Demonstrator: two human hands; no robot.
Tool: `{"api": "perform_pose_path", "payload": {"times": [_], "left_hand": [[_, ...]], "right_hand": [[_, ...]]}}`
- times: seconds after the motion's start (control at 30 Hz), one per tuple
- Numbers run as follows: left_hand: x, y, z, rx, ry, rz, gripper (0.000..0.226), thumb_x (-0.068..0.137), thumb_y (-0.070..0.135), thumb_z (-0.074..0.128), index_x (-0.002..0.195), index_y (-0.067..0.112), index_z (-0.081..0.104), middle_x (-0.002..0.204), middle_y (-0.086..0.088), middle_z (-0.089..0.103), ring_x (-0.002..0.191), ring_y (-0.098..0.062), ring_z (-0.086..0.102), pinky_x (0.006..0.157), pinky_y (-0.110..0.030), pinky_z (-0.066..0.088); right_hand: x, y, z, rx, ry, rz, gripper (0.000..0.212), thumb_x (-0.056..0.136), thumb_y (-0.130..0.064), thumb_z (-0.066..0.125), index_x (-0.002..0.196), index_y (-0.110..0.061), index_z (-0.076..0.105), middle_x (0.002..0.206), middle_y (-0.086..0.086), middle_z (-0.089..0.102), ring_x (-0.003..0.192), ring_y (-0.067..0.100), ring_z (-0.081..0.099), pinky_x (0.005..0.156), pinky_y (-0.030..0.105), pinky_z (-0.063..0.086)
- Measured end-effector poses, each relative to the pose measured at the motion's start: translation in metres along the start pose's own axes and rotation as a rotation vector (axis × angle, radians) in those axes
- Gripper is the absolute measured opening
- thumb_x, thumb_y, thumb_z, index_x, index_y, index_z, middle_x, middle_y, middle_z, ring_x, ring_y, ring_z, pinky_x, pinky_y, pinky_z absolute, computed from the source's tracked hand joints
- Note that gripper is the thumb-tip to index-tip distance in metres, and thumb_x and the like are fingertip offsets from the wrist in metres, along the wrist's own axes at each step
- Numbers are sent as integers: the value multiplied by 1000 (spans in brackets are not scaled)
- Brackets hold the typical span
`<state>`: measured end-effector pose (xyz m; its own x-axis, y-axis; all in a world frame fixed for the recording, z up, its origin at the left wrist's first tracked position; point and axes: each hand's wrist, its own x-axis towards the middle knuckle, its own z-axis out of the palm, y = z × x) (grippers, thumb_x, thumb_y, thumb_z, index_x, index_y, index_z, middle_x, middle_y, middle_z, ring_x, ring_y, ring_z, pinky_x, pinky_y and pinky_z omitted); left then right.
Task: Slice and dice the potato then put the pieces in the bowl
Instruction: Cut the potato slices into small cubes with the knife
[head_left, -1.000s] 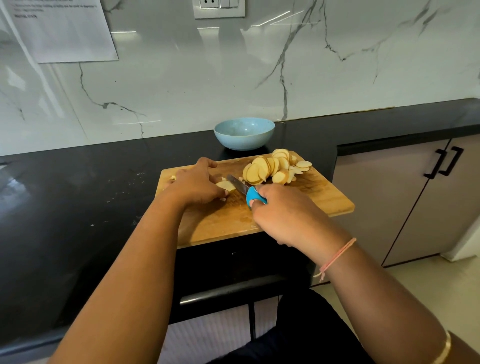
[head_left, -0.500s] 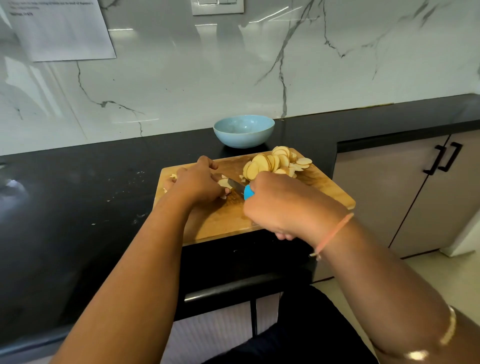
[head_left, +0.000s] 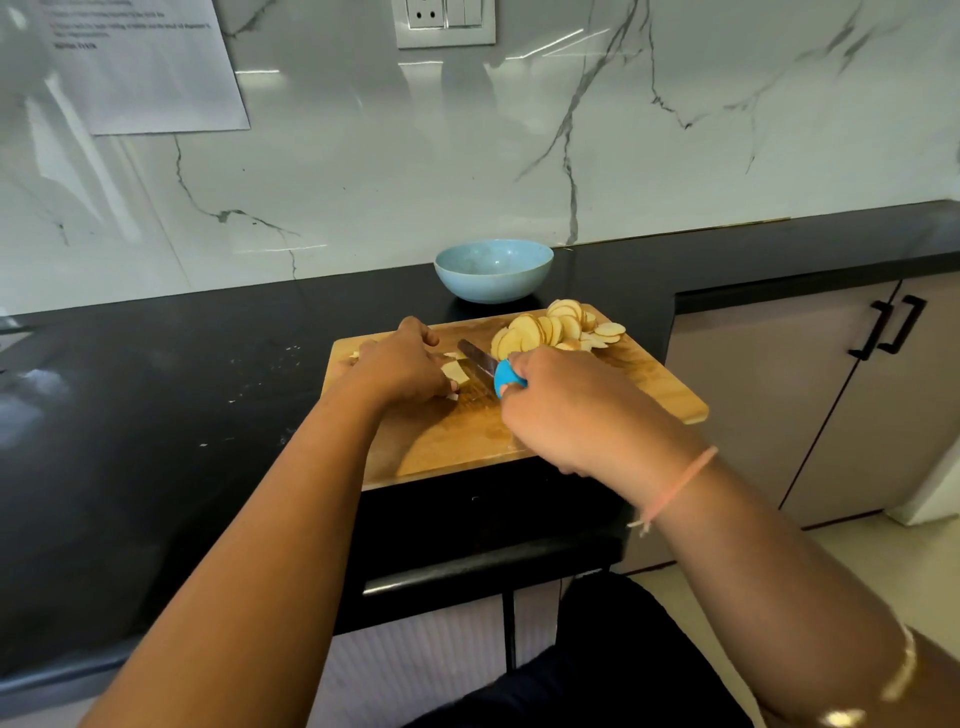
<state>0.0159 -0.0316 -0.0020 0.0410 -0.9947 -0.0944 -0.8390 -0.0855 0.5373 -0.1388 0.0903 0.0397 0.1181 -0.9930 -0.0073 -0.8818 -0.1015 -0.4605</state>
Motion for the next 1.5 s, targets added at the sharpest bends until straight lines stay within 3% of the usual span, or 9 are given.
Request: {"api": "perform_pose_path", "payload": {"times": [0.07, 0.27, 0.53, 0.67, 0.87, 1.0, 1.13, 1.3, 1.5], "left_hand": [[-2, -1, 0, -35, 16, 3, 53, 79, 25, 76, 118, 28, 40, 119, -5, 58, 118, -27, 48, 107, -50, 37], [-11, -4, 4, -177, 70, 30, 45, 81, 21, 75, 108, 26, 40, 92, 4, 61, 100, -17, 58, 104, -46, 42], [-21, -3, 4, -205, 104, 73, 47, 81, 24, 75, 110, 26, 39, 97, 6, 62, 96, -13, 60, 93, -36, 50], [-23, -4, 6, -206, 124, 66, 44, 82, 24, 74, 110, 26, 40, 94, 7, 62, 94, -12, 60, 97, -40, 48], [-32, 1, 7, -129, 191, 53, 38, 85, 29, 70, 107, 28, 39, 102, 8, 63, 108, -14, 53, 103, -42, 29], [-33, 1, 7, -110, 195, 40, 39, 84, 31, 72, 105, 30, 39, 99, 12, 62, 114, -16, 52, 103, -44, 26], [-28, -4, 7, -112, 191, 50, 40, 81, 31, 74, 102, 31, 40, 88, 17, 60, 113, -16, 54, 109, -51, 28], [-22, -11, 8, -176, 156, 75, 43, 77, 31, 78, 91, 36, 37, 81, 21, 58, 103, -13, 60, 102, -49, 41], [-23, -8, 7, -259, 145, 65, 41, 81, 22, 74, 107, 24, 42, 89, 8, 61, 93, -12, 60, 98, -42, 47]], "right_hand": [[7, -6, 1, -4, -24, 4, 41, 96, -26, 40, 135, -17, 45, 78, -1, 48, 71, 18, 54, 61, 28, 46], [10, -12, 2, -49, -36, 29, 31, 97, -24, 39, 123, -13, 50, 74, 1, 46, 78, 22, 55, 64, 30, 45], [3, -11, 1, -53, -32, 17, 35, 95, -22, 38, 128, -14, 48, 74, 2, 46, 74, 21, 53, 61, 29, 44], [17, -16, 9, -50, -66, 47, 34, 95, -22, 39, 127, -12, 47, 74, 3, 46, 77, 22, 53, 59, 27, 42], [18, -20, 3, -32, -104, 61, 37, 91, -13, 41, 127, -8, 45, 68, 8, 55, 51, 15, 51, 51, 24, 44], [-3, -15, -2, -55, -120, 25, 40, 91, -13, 40, 131, -11, 43, 63, 7, 53, 44, 14, 50, 44, 23, 42], [-26, -3, -4, -82, -105, -6, 36, 93, -18, 42, 128, -18, 50, 69, 1, 52, 54, 13, 51, 52, 26, 44], [-25, 2, -8, -56, -37, 9, 38, 94, -25, 43, 130, -19, 51, 80, 1, 57, 57, 13, 52, 56, 28, 47], [6, -17, 3, -28, 9, -16, 39, 95, -24, 39, 132, -18, 47, 78, 0, 48, 76, 20, 55, 62, 29, 45]]}}
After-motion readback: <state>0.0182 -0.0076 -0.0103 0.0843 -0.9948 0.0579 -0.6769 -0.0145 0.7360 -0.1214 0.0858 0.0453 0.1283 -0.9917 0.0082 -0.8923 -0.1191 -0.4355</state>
